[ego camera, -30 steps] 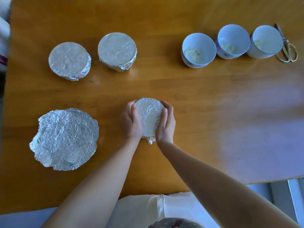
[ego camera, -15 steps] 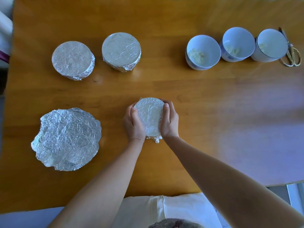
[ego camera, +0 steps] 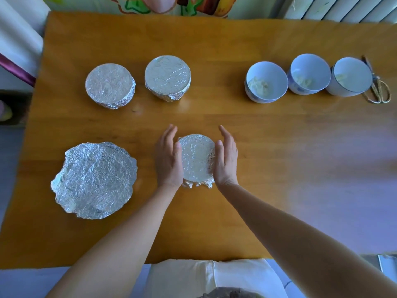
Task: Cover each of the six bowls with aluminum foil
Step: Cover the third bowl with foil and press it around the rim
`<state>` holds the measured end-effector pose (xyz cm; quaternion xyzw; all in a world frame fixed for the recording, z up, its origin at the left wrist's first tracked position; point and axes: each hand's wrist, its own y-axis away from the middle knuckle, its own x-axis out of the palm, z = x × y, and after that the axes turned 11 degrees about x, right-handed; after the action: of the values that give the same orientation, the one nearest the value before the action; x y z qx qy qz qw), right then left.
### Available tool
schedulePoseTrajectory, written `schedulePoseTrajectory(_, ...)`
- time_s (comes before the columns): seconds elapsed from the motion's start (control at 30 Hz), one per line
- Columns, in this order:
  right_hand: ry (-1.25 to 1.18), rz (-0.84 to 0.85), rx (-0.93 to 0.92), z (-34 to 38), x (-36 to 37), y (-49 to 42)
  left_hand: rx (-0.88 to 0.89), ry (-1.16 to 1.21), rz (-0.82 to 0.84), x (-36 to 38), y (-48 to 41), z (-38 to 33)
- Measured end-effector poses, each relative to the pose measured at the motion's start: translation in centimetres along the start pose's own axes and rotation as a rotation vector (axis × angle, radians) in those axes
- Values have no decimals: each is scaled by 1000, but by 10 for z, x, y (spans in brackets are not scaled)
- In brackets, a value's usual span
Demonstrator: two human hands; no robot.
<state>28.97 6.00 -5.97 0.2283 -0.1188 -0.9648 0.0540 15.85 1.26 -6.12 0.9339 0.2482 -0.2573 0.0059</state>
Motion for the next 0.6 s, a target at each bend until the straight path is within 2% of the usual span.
schedulePoseTrajectory(0.07, -62, 48, 50, -1, 6, 12, -40, 12, 68, 7, -2, -4)
schedulePoseTrajectory(0.2, -107, 99, 115, 0, 10, 13, -56, -44, 63, 9, 0, -4)
schedulePoseTrajectory(0.3, -107, 106, 112, 1, 1, 1, 56, -165, 79, 3, 1, 0)
schedulePoseTrajectory(0.4, -127, 35, 116, -5, -12, -9, 285, -360, 101, -2, 2, -8)
schedulePoseTrajectory(0.5, -101, 12, 150, -17, -26, -13, 461, -595, 324, 6, 3, -24)
schedulePoseTrajectory(0.6, -41, 49, 153, -26, -42, -6, 440, -807, 504, 17, 7, -24)
